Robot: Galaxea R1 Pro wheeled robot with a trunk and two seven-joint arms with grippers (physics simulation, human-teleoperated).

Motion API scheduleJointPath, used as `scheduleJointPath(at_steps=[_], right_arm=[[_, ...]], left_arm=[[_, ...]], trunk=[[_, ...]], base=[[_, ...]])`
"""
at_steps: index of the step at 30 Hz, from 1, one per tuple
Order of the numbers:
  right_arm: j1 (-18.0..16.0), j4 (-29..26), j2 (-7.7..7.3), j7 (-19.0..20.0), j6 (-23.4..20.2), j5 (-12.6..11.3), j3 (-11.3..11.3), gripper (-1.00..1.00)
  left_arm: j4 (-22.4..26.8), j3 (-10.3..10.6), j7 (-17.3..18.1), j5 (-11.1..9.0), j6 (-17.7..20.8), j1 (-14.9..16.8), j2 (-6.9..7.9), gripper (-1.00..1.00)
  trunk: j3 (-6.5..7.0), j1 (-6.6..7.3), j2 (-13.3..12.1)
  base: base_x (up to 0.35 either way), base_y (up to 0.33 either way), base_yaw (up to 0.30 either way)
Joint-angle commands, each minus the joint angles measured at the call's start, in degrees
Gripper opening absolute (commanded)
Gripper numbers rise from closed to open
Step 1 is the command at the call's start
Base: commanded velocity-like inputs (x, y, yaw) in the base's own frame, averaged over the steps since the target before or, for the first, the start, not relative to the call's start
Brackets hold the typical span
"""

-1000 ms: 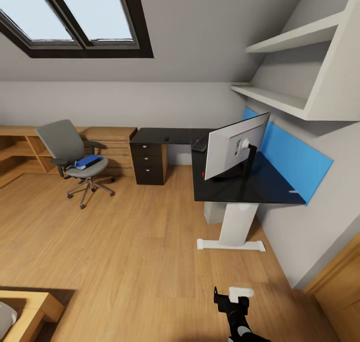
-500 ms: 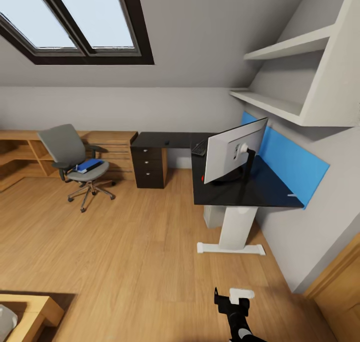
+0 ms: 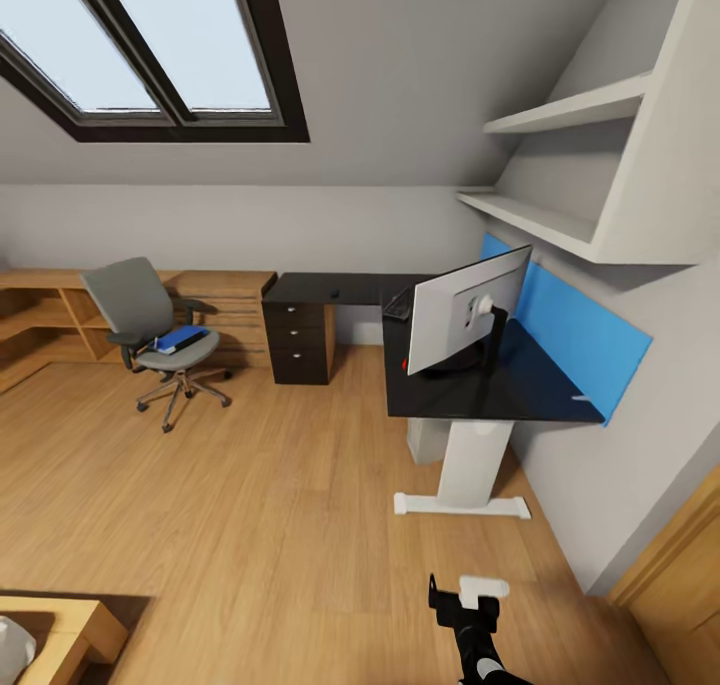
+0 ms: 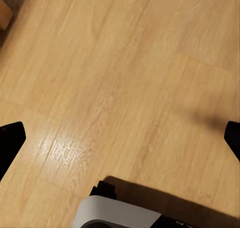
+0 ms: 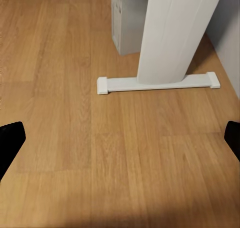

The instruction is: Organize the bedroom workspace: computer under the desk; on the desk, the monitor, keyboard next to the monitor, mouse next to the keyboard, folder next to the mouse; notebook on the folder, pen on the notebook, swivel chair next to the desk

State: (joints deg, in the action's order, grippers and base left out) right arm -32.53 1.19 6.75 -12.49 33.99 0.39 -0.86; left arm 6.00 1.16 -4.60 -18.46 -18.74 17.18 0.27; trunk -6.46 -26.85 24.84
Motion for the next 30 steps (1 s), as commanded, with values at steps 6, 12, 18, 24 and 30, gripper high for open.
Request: scheduleJointPath(at_steps=[6,12,18,24,30], right_arm=[[-0.1,0.1,0.02,-0.3,0.4,0.1,-0.1,1.0],[-0.1,0.1,-0.01,-0.3,0.6,0.1,-0.1,1.0],[-0.1,0.1,-0.06,-0.3,0.6,0.1,-0.1,1.0],[-0.1,0.1,-0.07,-0.3,0.6,0.1,-0.2,1.0],[-0.1,0.0,-0.28,-0.3,0.6,0.1,-0.2,1.0]], left_arm=[[0.0,0.2,-0.1,-0.2,-0.2,0.0,0.0,1.0],[0.0,0.2,-0.1,-0.1,-0.2,0.0,-0.07,1.0],[-0.1,0.2,-0.1,-0.1,-0.2,0.0,-0.09,1.0],[-0.6,0.2,-0.1,-0.1,-0.2,0.0,-0.09,1.0],[-0.8,0.2,-0.1,-0.1,-0.2,0.0,-0.09,1.0]], trunk=[[1.32,1.07,-1.9],[1.86,1.07,-1.9],[2.4,1.07,-1.9],[2.93,1.07,-1.9],[3.17,1.07,-1.9]], base=[[0.0,0.0,0.0],[0.0,0.0,0.0],[0.0,0.0,0.0],[0.0,0.0,0.0],[0.0,0.0,0.0]])
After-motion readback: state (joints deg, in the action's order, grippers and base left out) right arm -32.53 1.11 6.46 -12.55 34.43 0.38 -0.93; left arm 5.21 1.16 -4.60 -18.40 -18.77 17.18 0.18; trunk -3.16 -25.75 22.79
